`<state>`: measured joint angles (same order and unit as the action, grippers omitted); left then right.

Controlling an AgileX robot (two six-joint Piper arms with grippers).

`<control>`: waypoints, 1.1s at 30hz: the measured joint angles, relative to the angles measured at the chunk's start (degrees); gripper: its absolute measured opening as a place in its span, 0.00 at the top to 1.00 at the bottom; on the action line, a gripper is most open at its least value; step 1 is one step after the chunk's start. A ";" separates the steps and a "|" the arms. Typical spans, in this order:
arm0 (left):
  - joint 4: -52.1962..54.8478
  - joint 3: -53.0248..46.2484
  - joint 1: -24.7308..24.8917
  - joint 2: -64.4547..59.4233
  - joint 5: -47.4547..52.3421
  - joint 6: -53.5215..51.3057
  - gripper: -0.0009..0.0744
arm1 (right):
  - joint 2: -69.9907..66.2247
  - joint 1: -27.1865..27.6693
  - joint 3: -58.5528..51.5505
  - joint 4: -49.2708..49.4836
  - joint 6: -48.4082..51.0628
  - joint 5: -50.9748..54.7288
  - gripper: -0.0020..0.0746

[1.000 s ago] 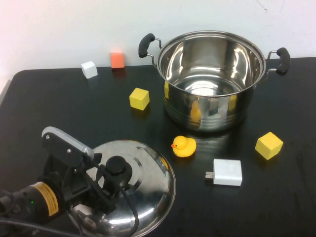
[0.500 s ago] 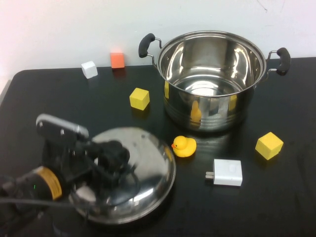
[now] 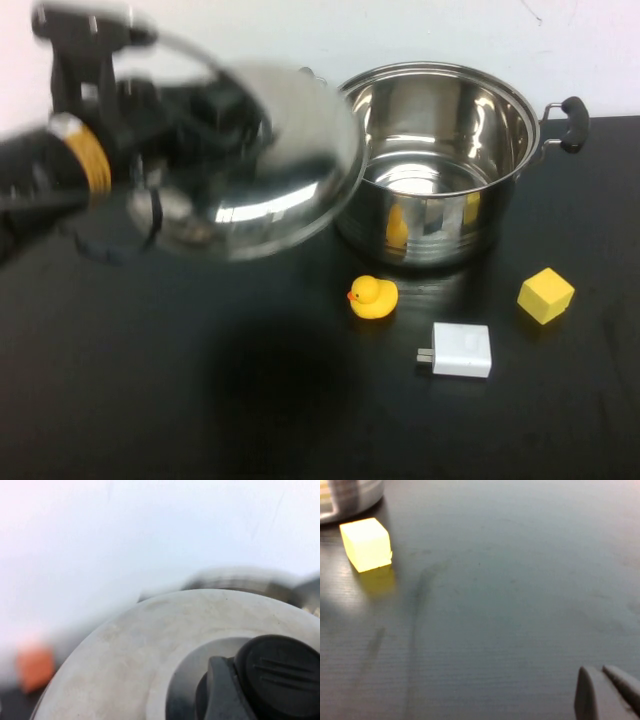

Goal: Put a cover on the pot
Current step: Place the pot lid on the pot

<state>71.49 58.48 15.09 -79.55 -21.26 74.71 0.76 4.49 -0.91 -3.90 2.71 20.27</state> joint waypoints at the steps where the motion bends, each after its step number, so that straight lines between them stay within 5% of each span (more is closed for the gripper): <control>1: 1.69 2.54 0.00 -0.61 -0.60 3.15 0.54 | 0.00 0.00 0.00 0.00 0.00 0.00 0.98; 11: 20.73 23.78 2.56 -13.90 -7.68 25.36 0.54 | 0.00 0.00 0.00 0.00 0.00 0.00 0.98; 20: 28.51 38.77 11.16 -27.17 -1.04 27.26 0.55 | 0.00 0.00 0.00 0.00 0.00 0.00 0.98; 33: 29.72 45.07 12.09 -36.61 1.83 28.03 0.55 | 0.00 0.00 0.00 0.00 0.00 0.00 0.98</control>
<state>101.21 103.55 27.19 -116.16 -19.43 102.74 0.76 4.49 -0.91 -3.90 2.71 20.27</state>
